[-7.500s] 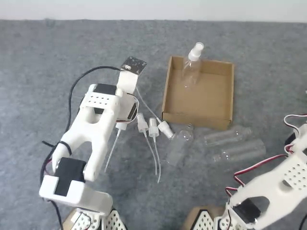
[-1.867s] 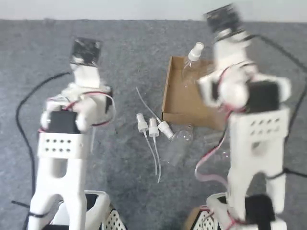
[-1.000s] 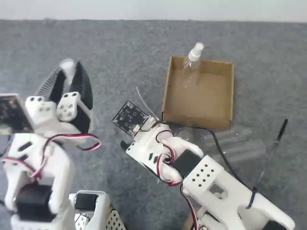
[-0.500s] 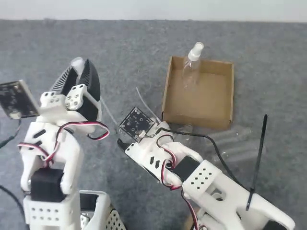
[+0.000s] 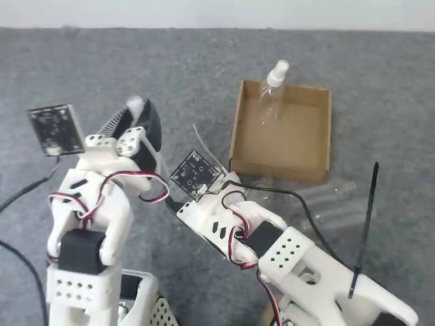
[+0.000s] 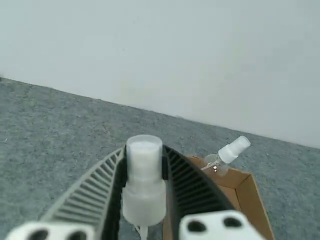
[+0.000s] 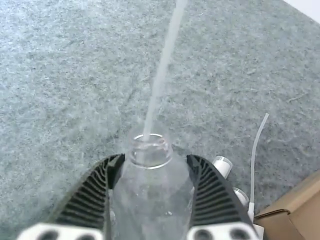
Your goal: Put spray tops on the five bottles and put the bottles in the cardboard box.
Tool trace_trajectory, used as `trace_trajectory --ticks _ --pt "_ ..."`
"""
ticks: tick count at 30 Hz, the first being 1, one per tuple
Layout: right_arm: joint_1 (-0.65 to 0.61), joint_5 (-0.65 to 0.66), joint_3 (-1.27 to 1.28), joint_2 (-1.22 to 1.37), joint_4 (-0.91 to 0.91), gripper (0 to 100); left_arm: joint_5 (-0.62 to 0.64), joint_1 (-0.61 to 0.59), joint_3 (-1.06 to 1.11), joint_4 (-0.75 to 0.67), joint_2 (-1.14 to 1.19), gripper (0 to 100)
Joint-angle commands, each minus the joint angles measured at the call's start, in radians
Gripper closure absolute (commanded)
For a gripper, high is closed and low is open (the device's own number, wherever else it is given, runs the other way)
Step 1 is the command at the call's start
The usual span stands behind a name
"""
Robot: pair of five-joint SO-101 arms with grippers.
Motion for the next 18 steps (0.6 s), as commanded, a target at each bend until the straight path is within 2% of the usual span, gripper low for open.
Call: trace_trajectory --ticks 1,7,11,18 --pt "-0.007 -0.012 -0.009 -0.050 -0.018 99.3 0.011 0.015 -0.004 -0.025 -0.020 99" --pt "-0.005 -0.006 -0.005 -0.050 -0.012 99.3 0.005 0.006 0.074 0.015 -0.025 99" --pt "0.001 -0.012 0.005 -0.050 -0.048 99.3 -0.054 0.015 0.074 0.048 -0.025 99" --pt "0.048 -0.014 0.132 -0.048 -0.406 99.3 -0.071 0.011 0.087 0.072 -0.025 99"
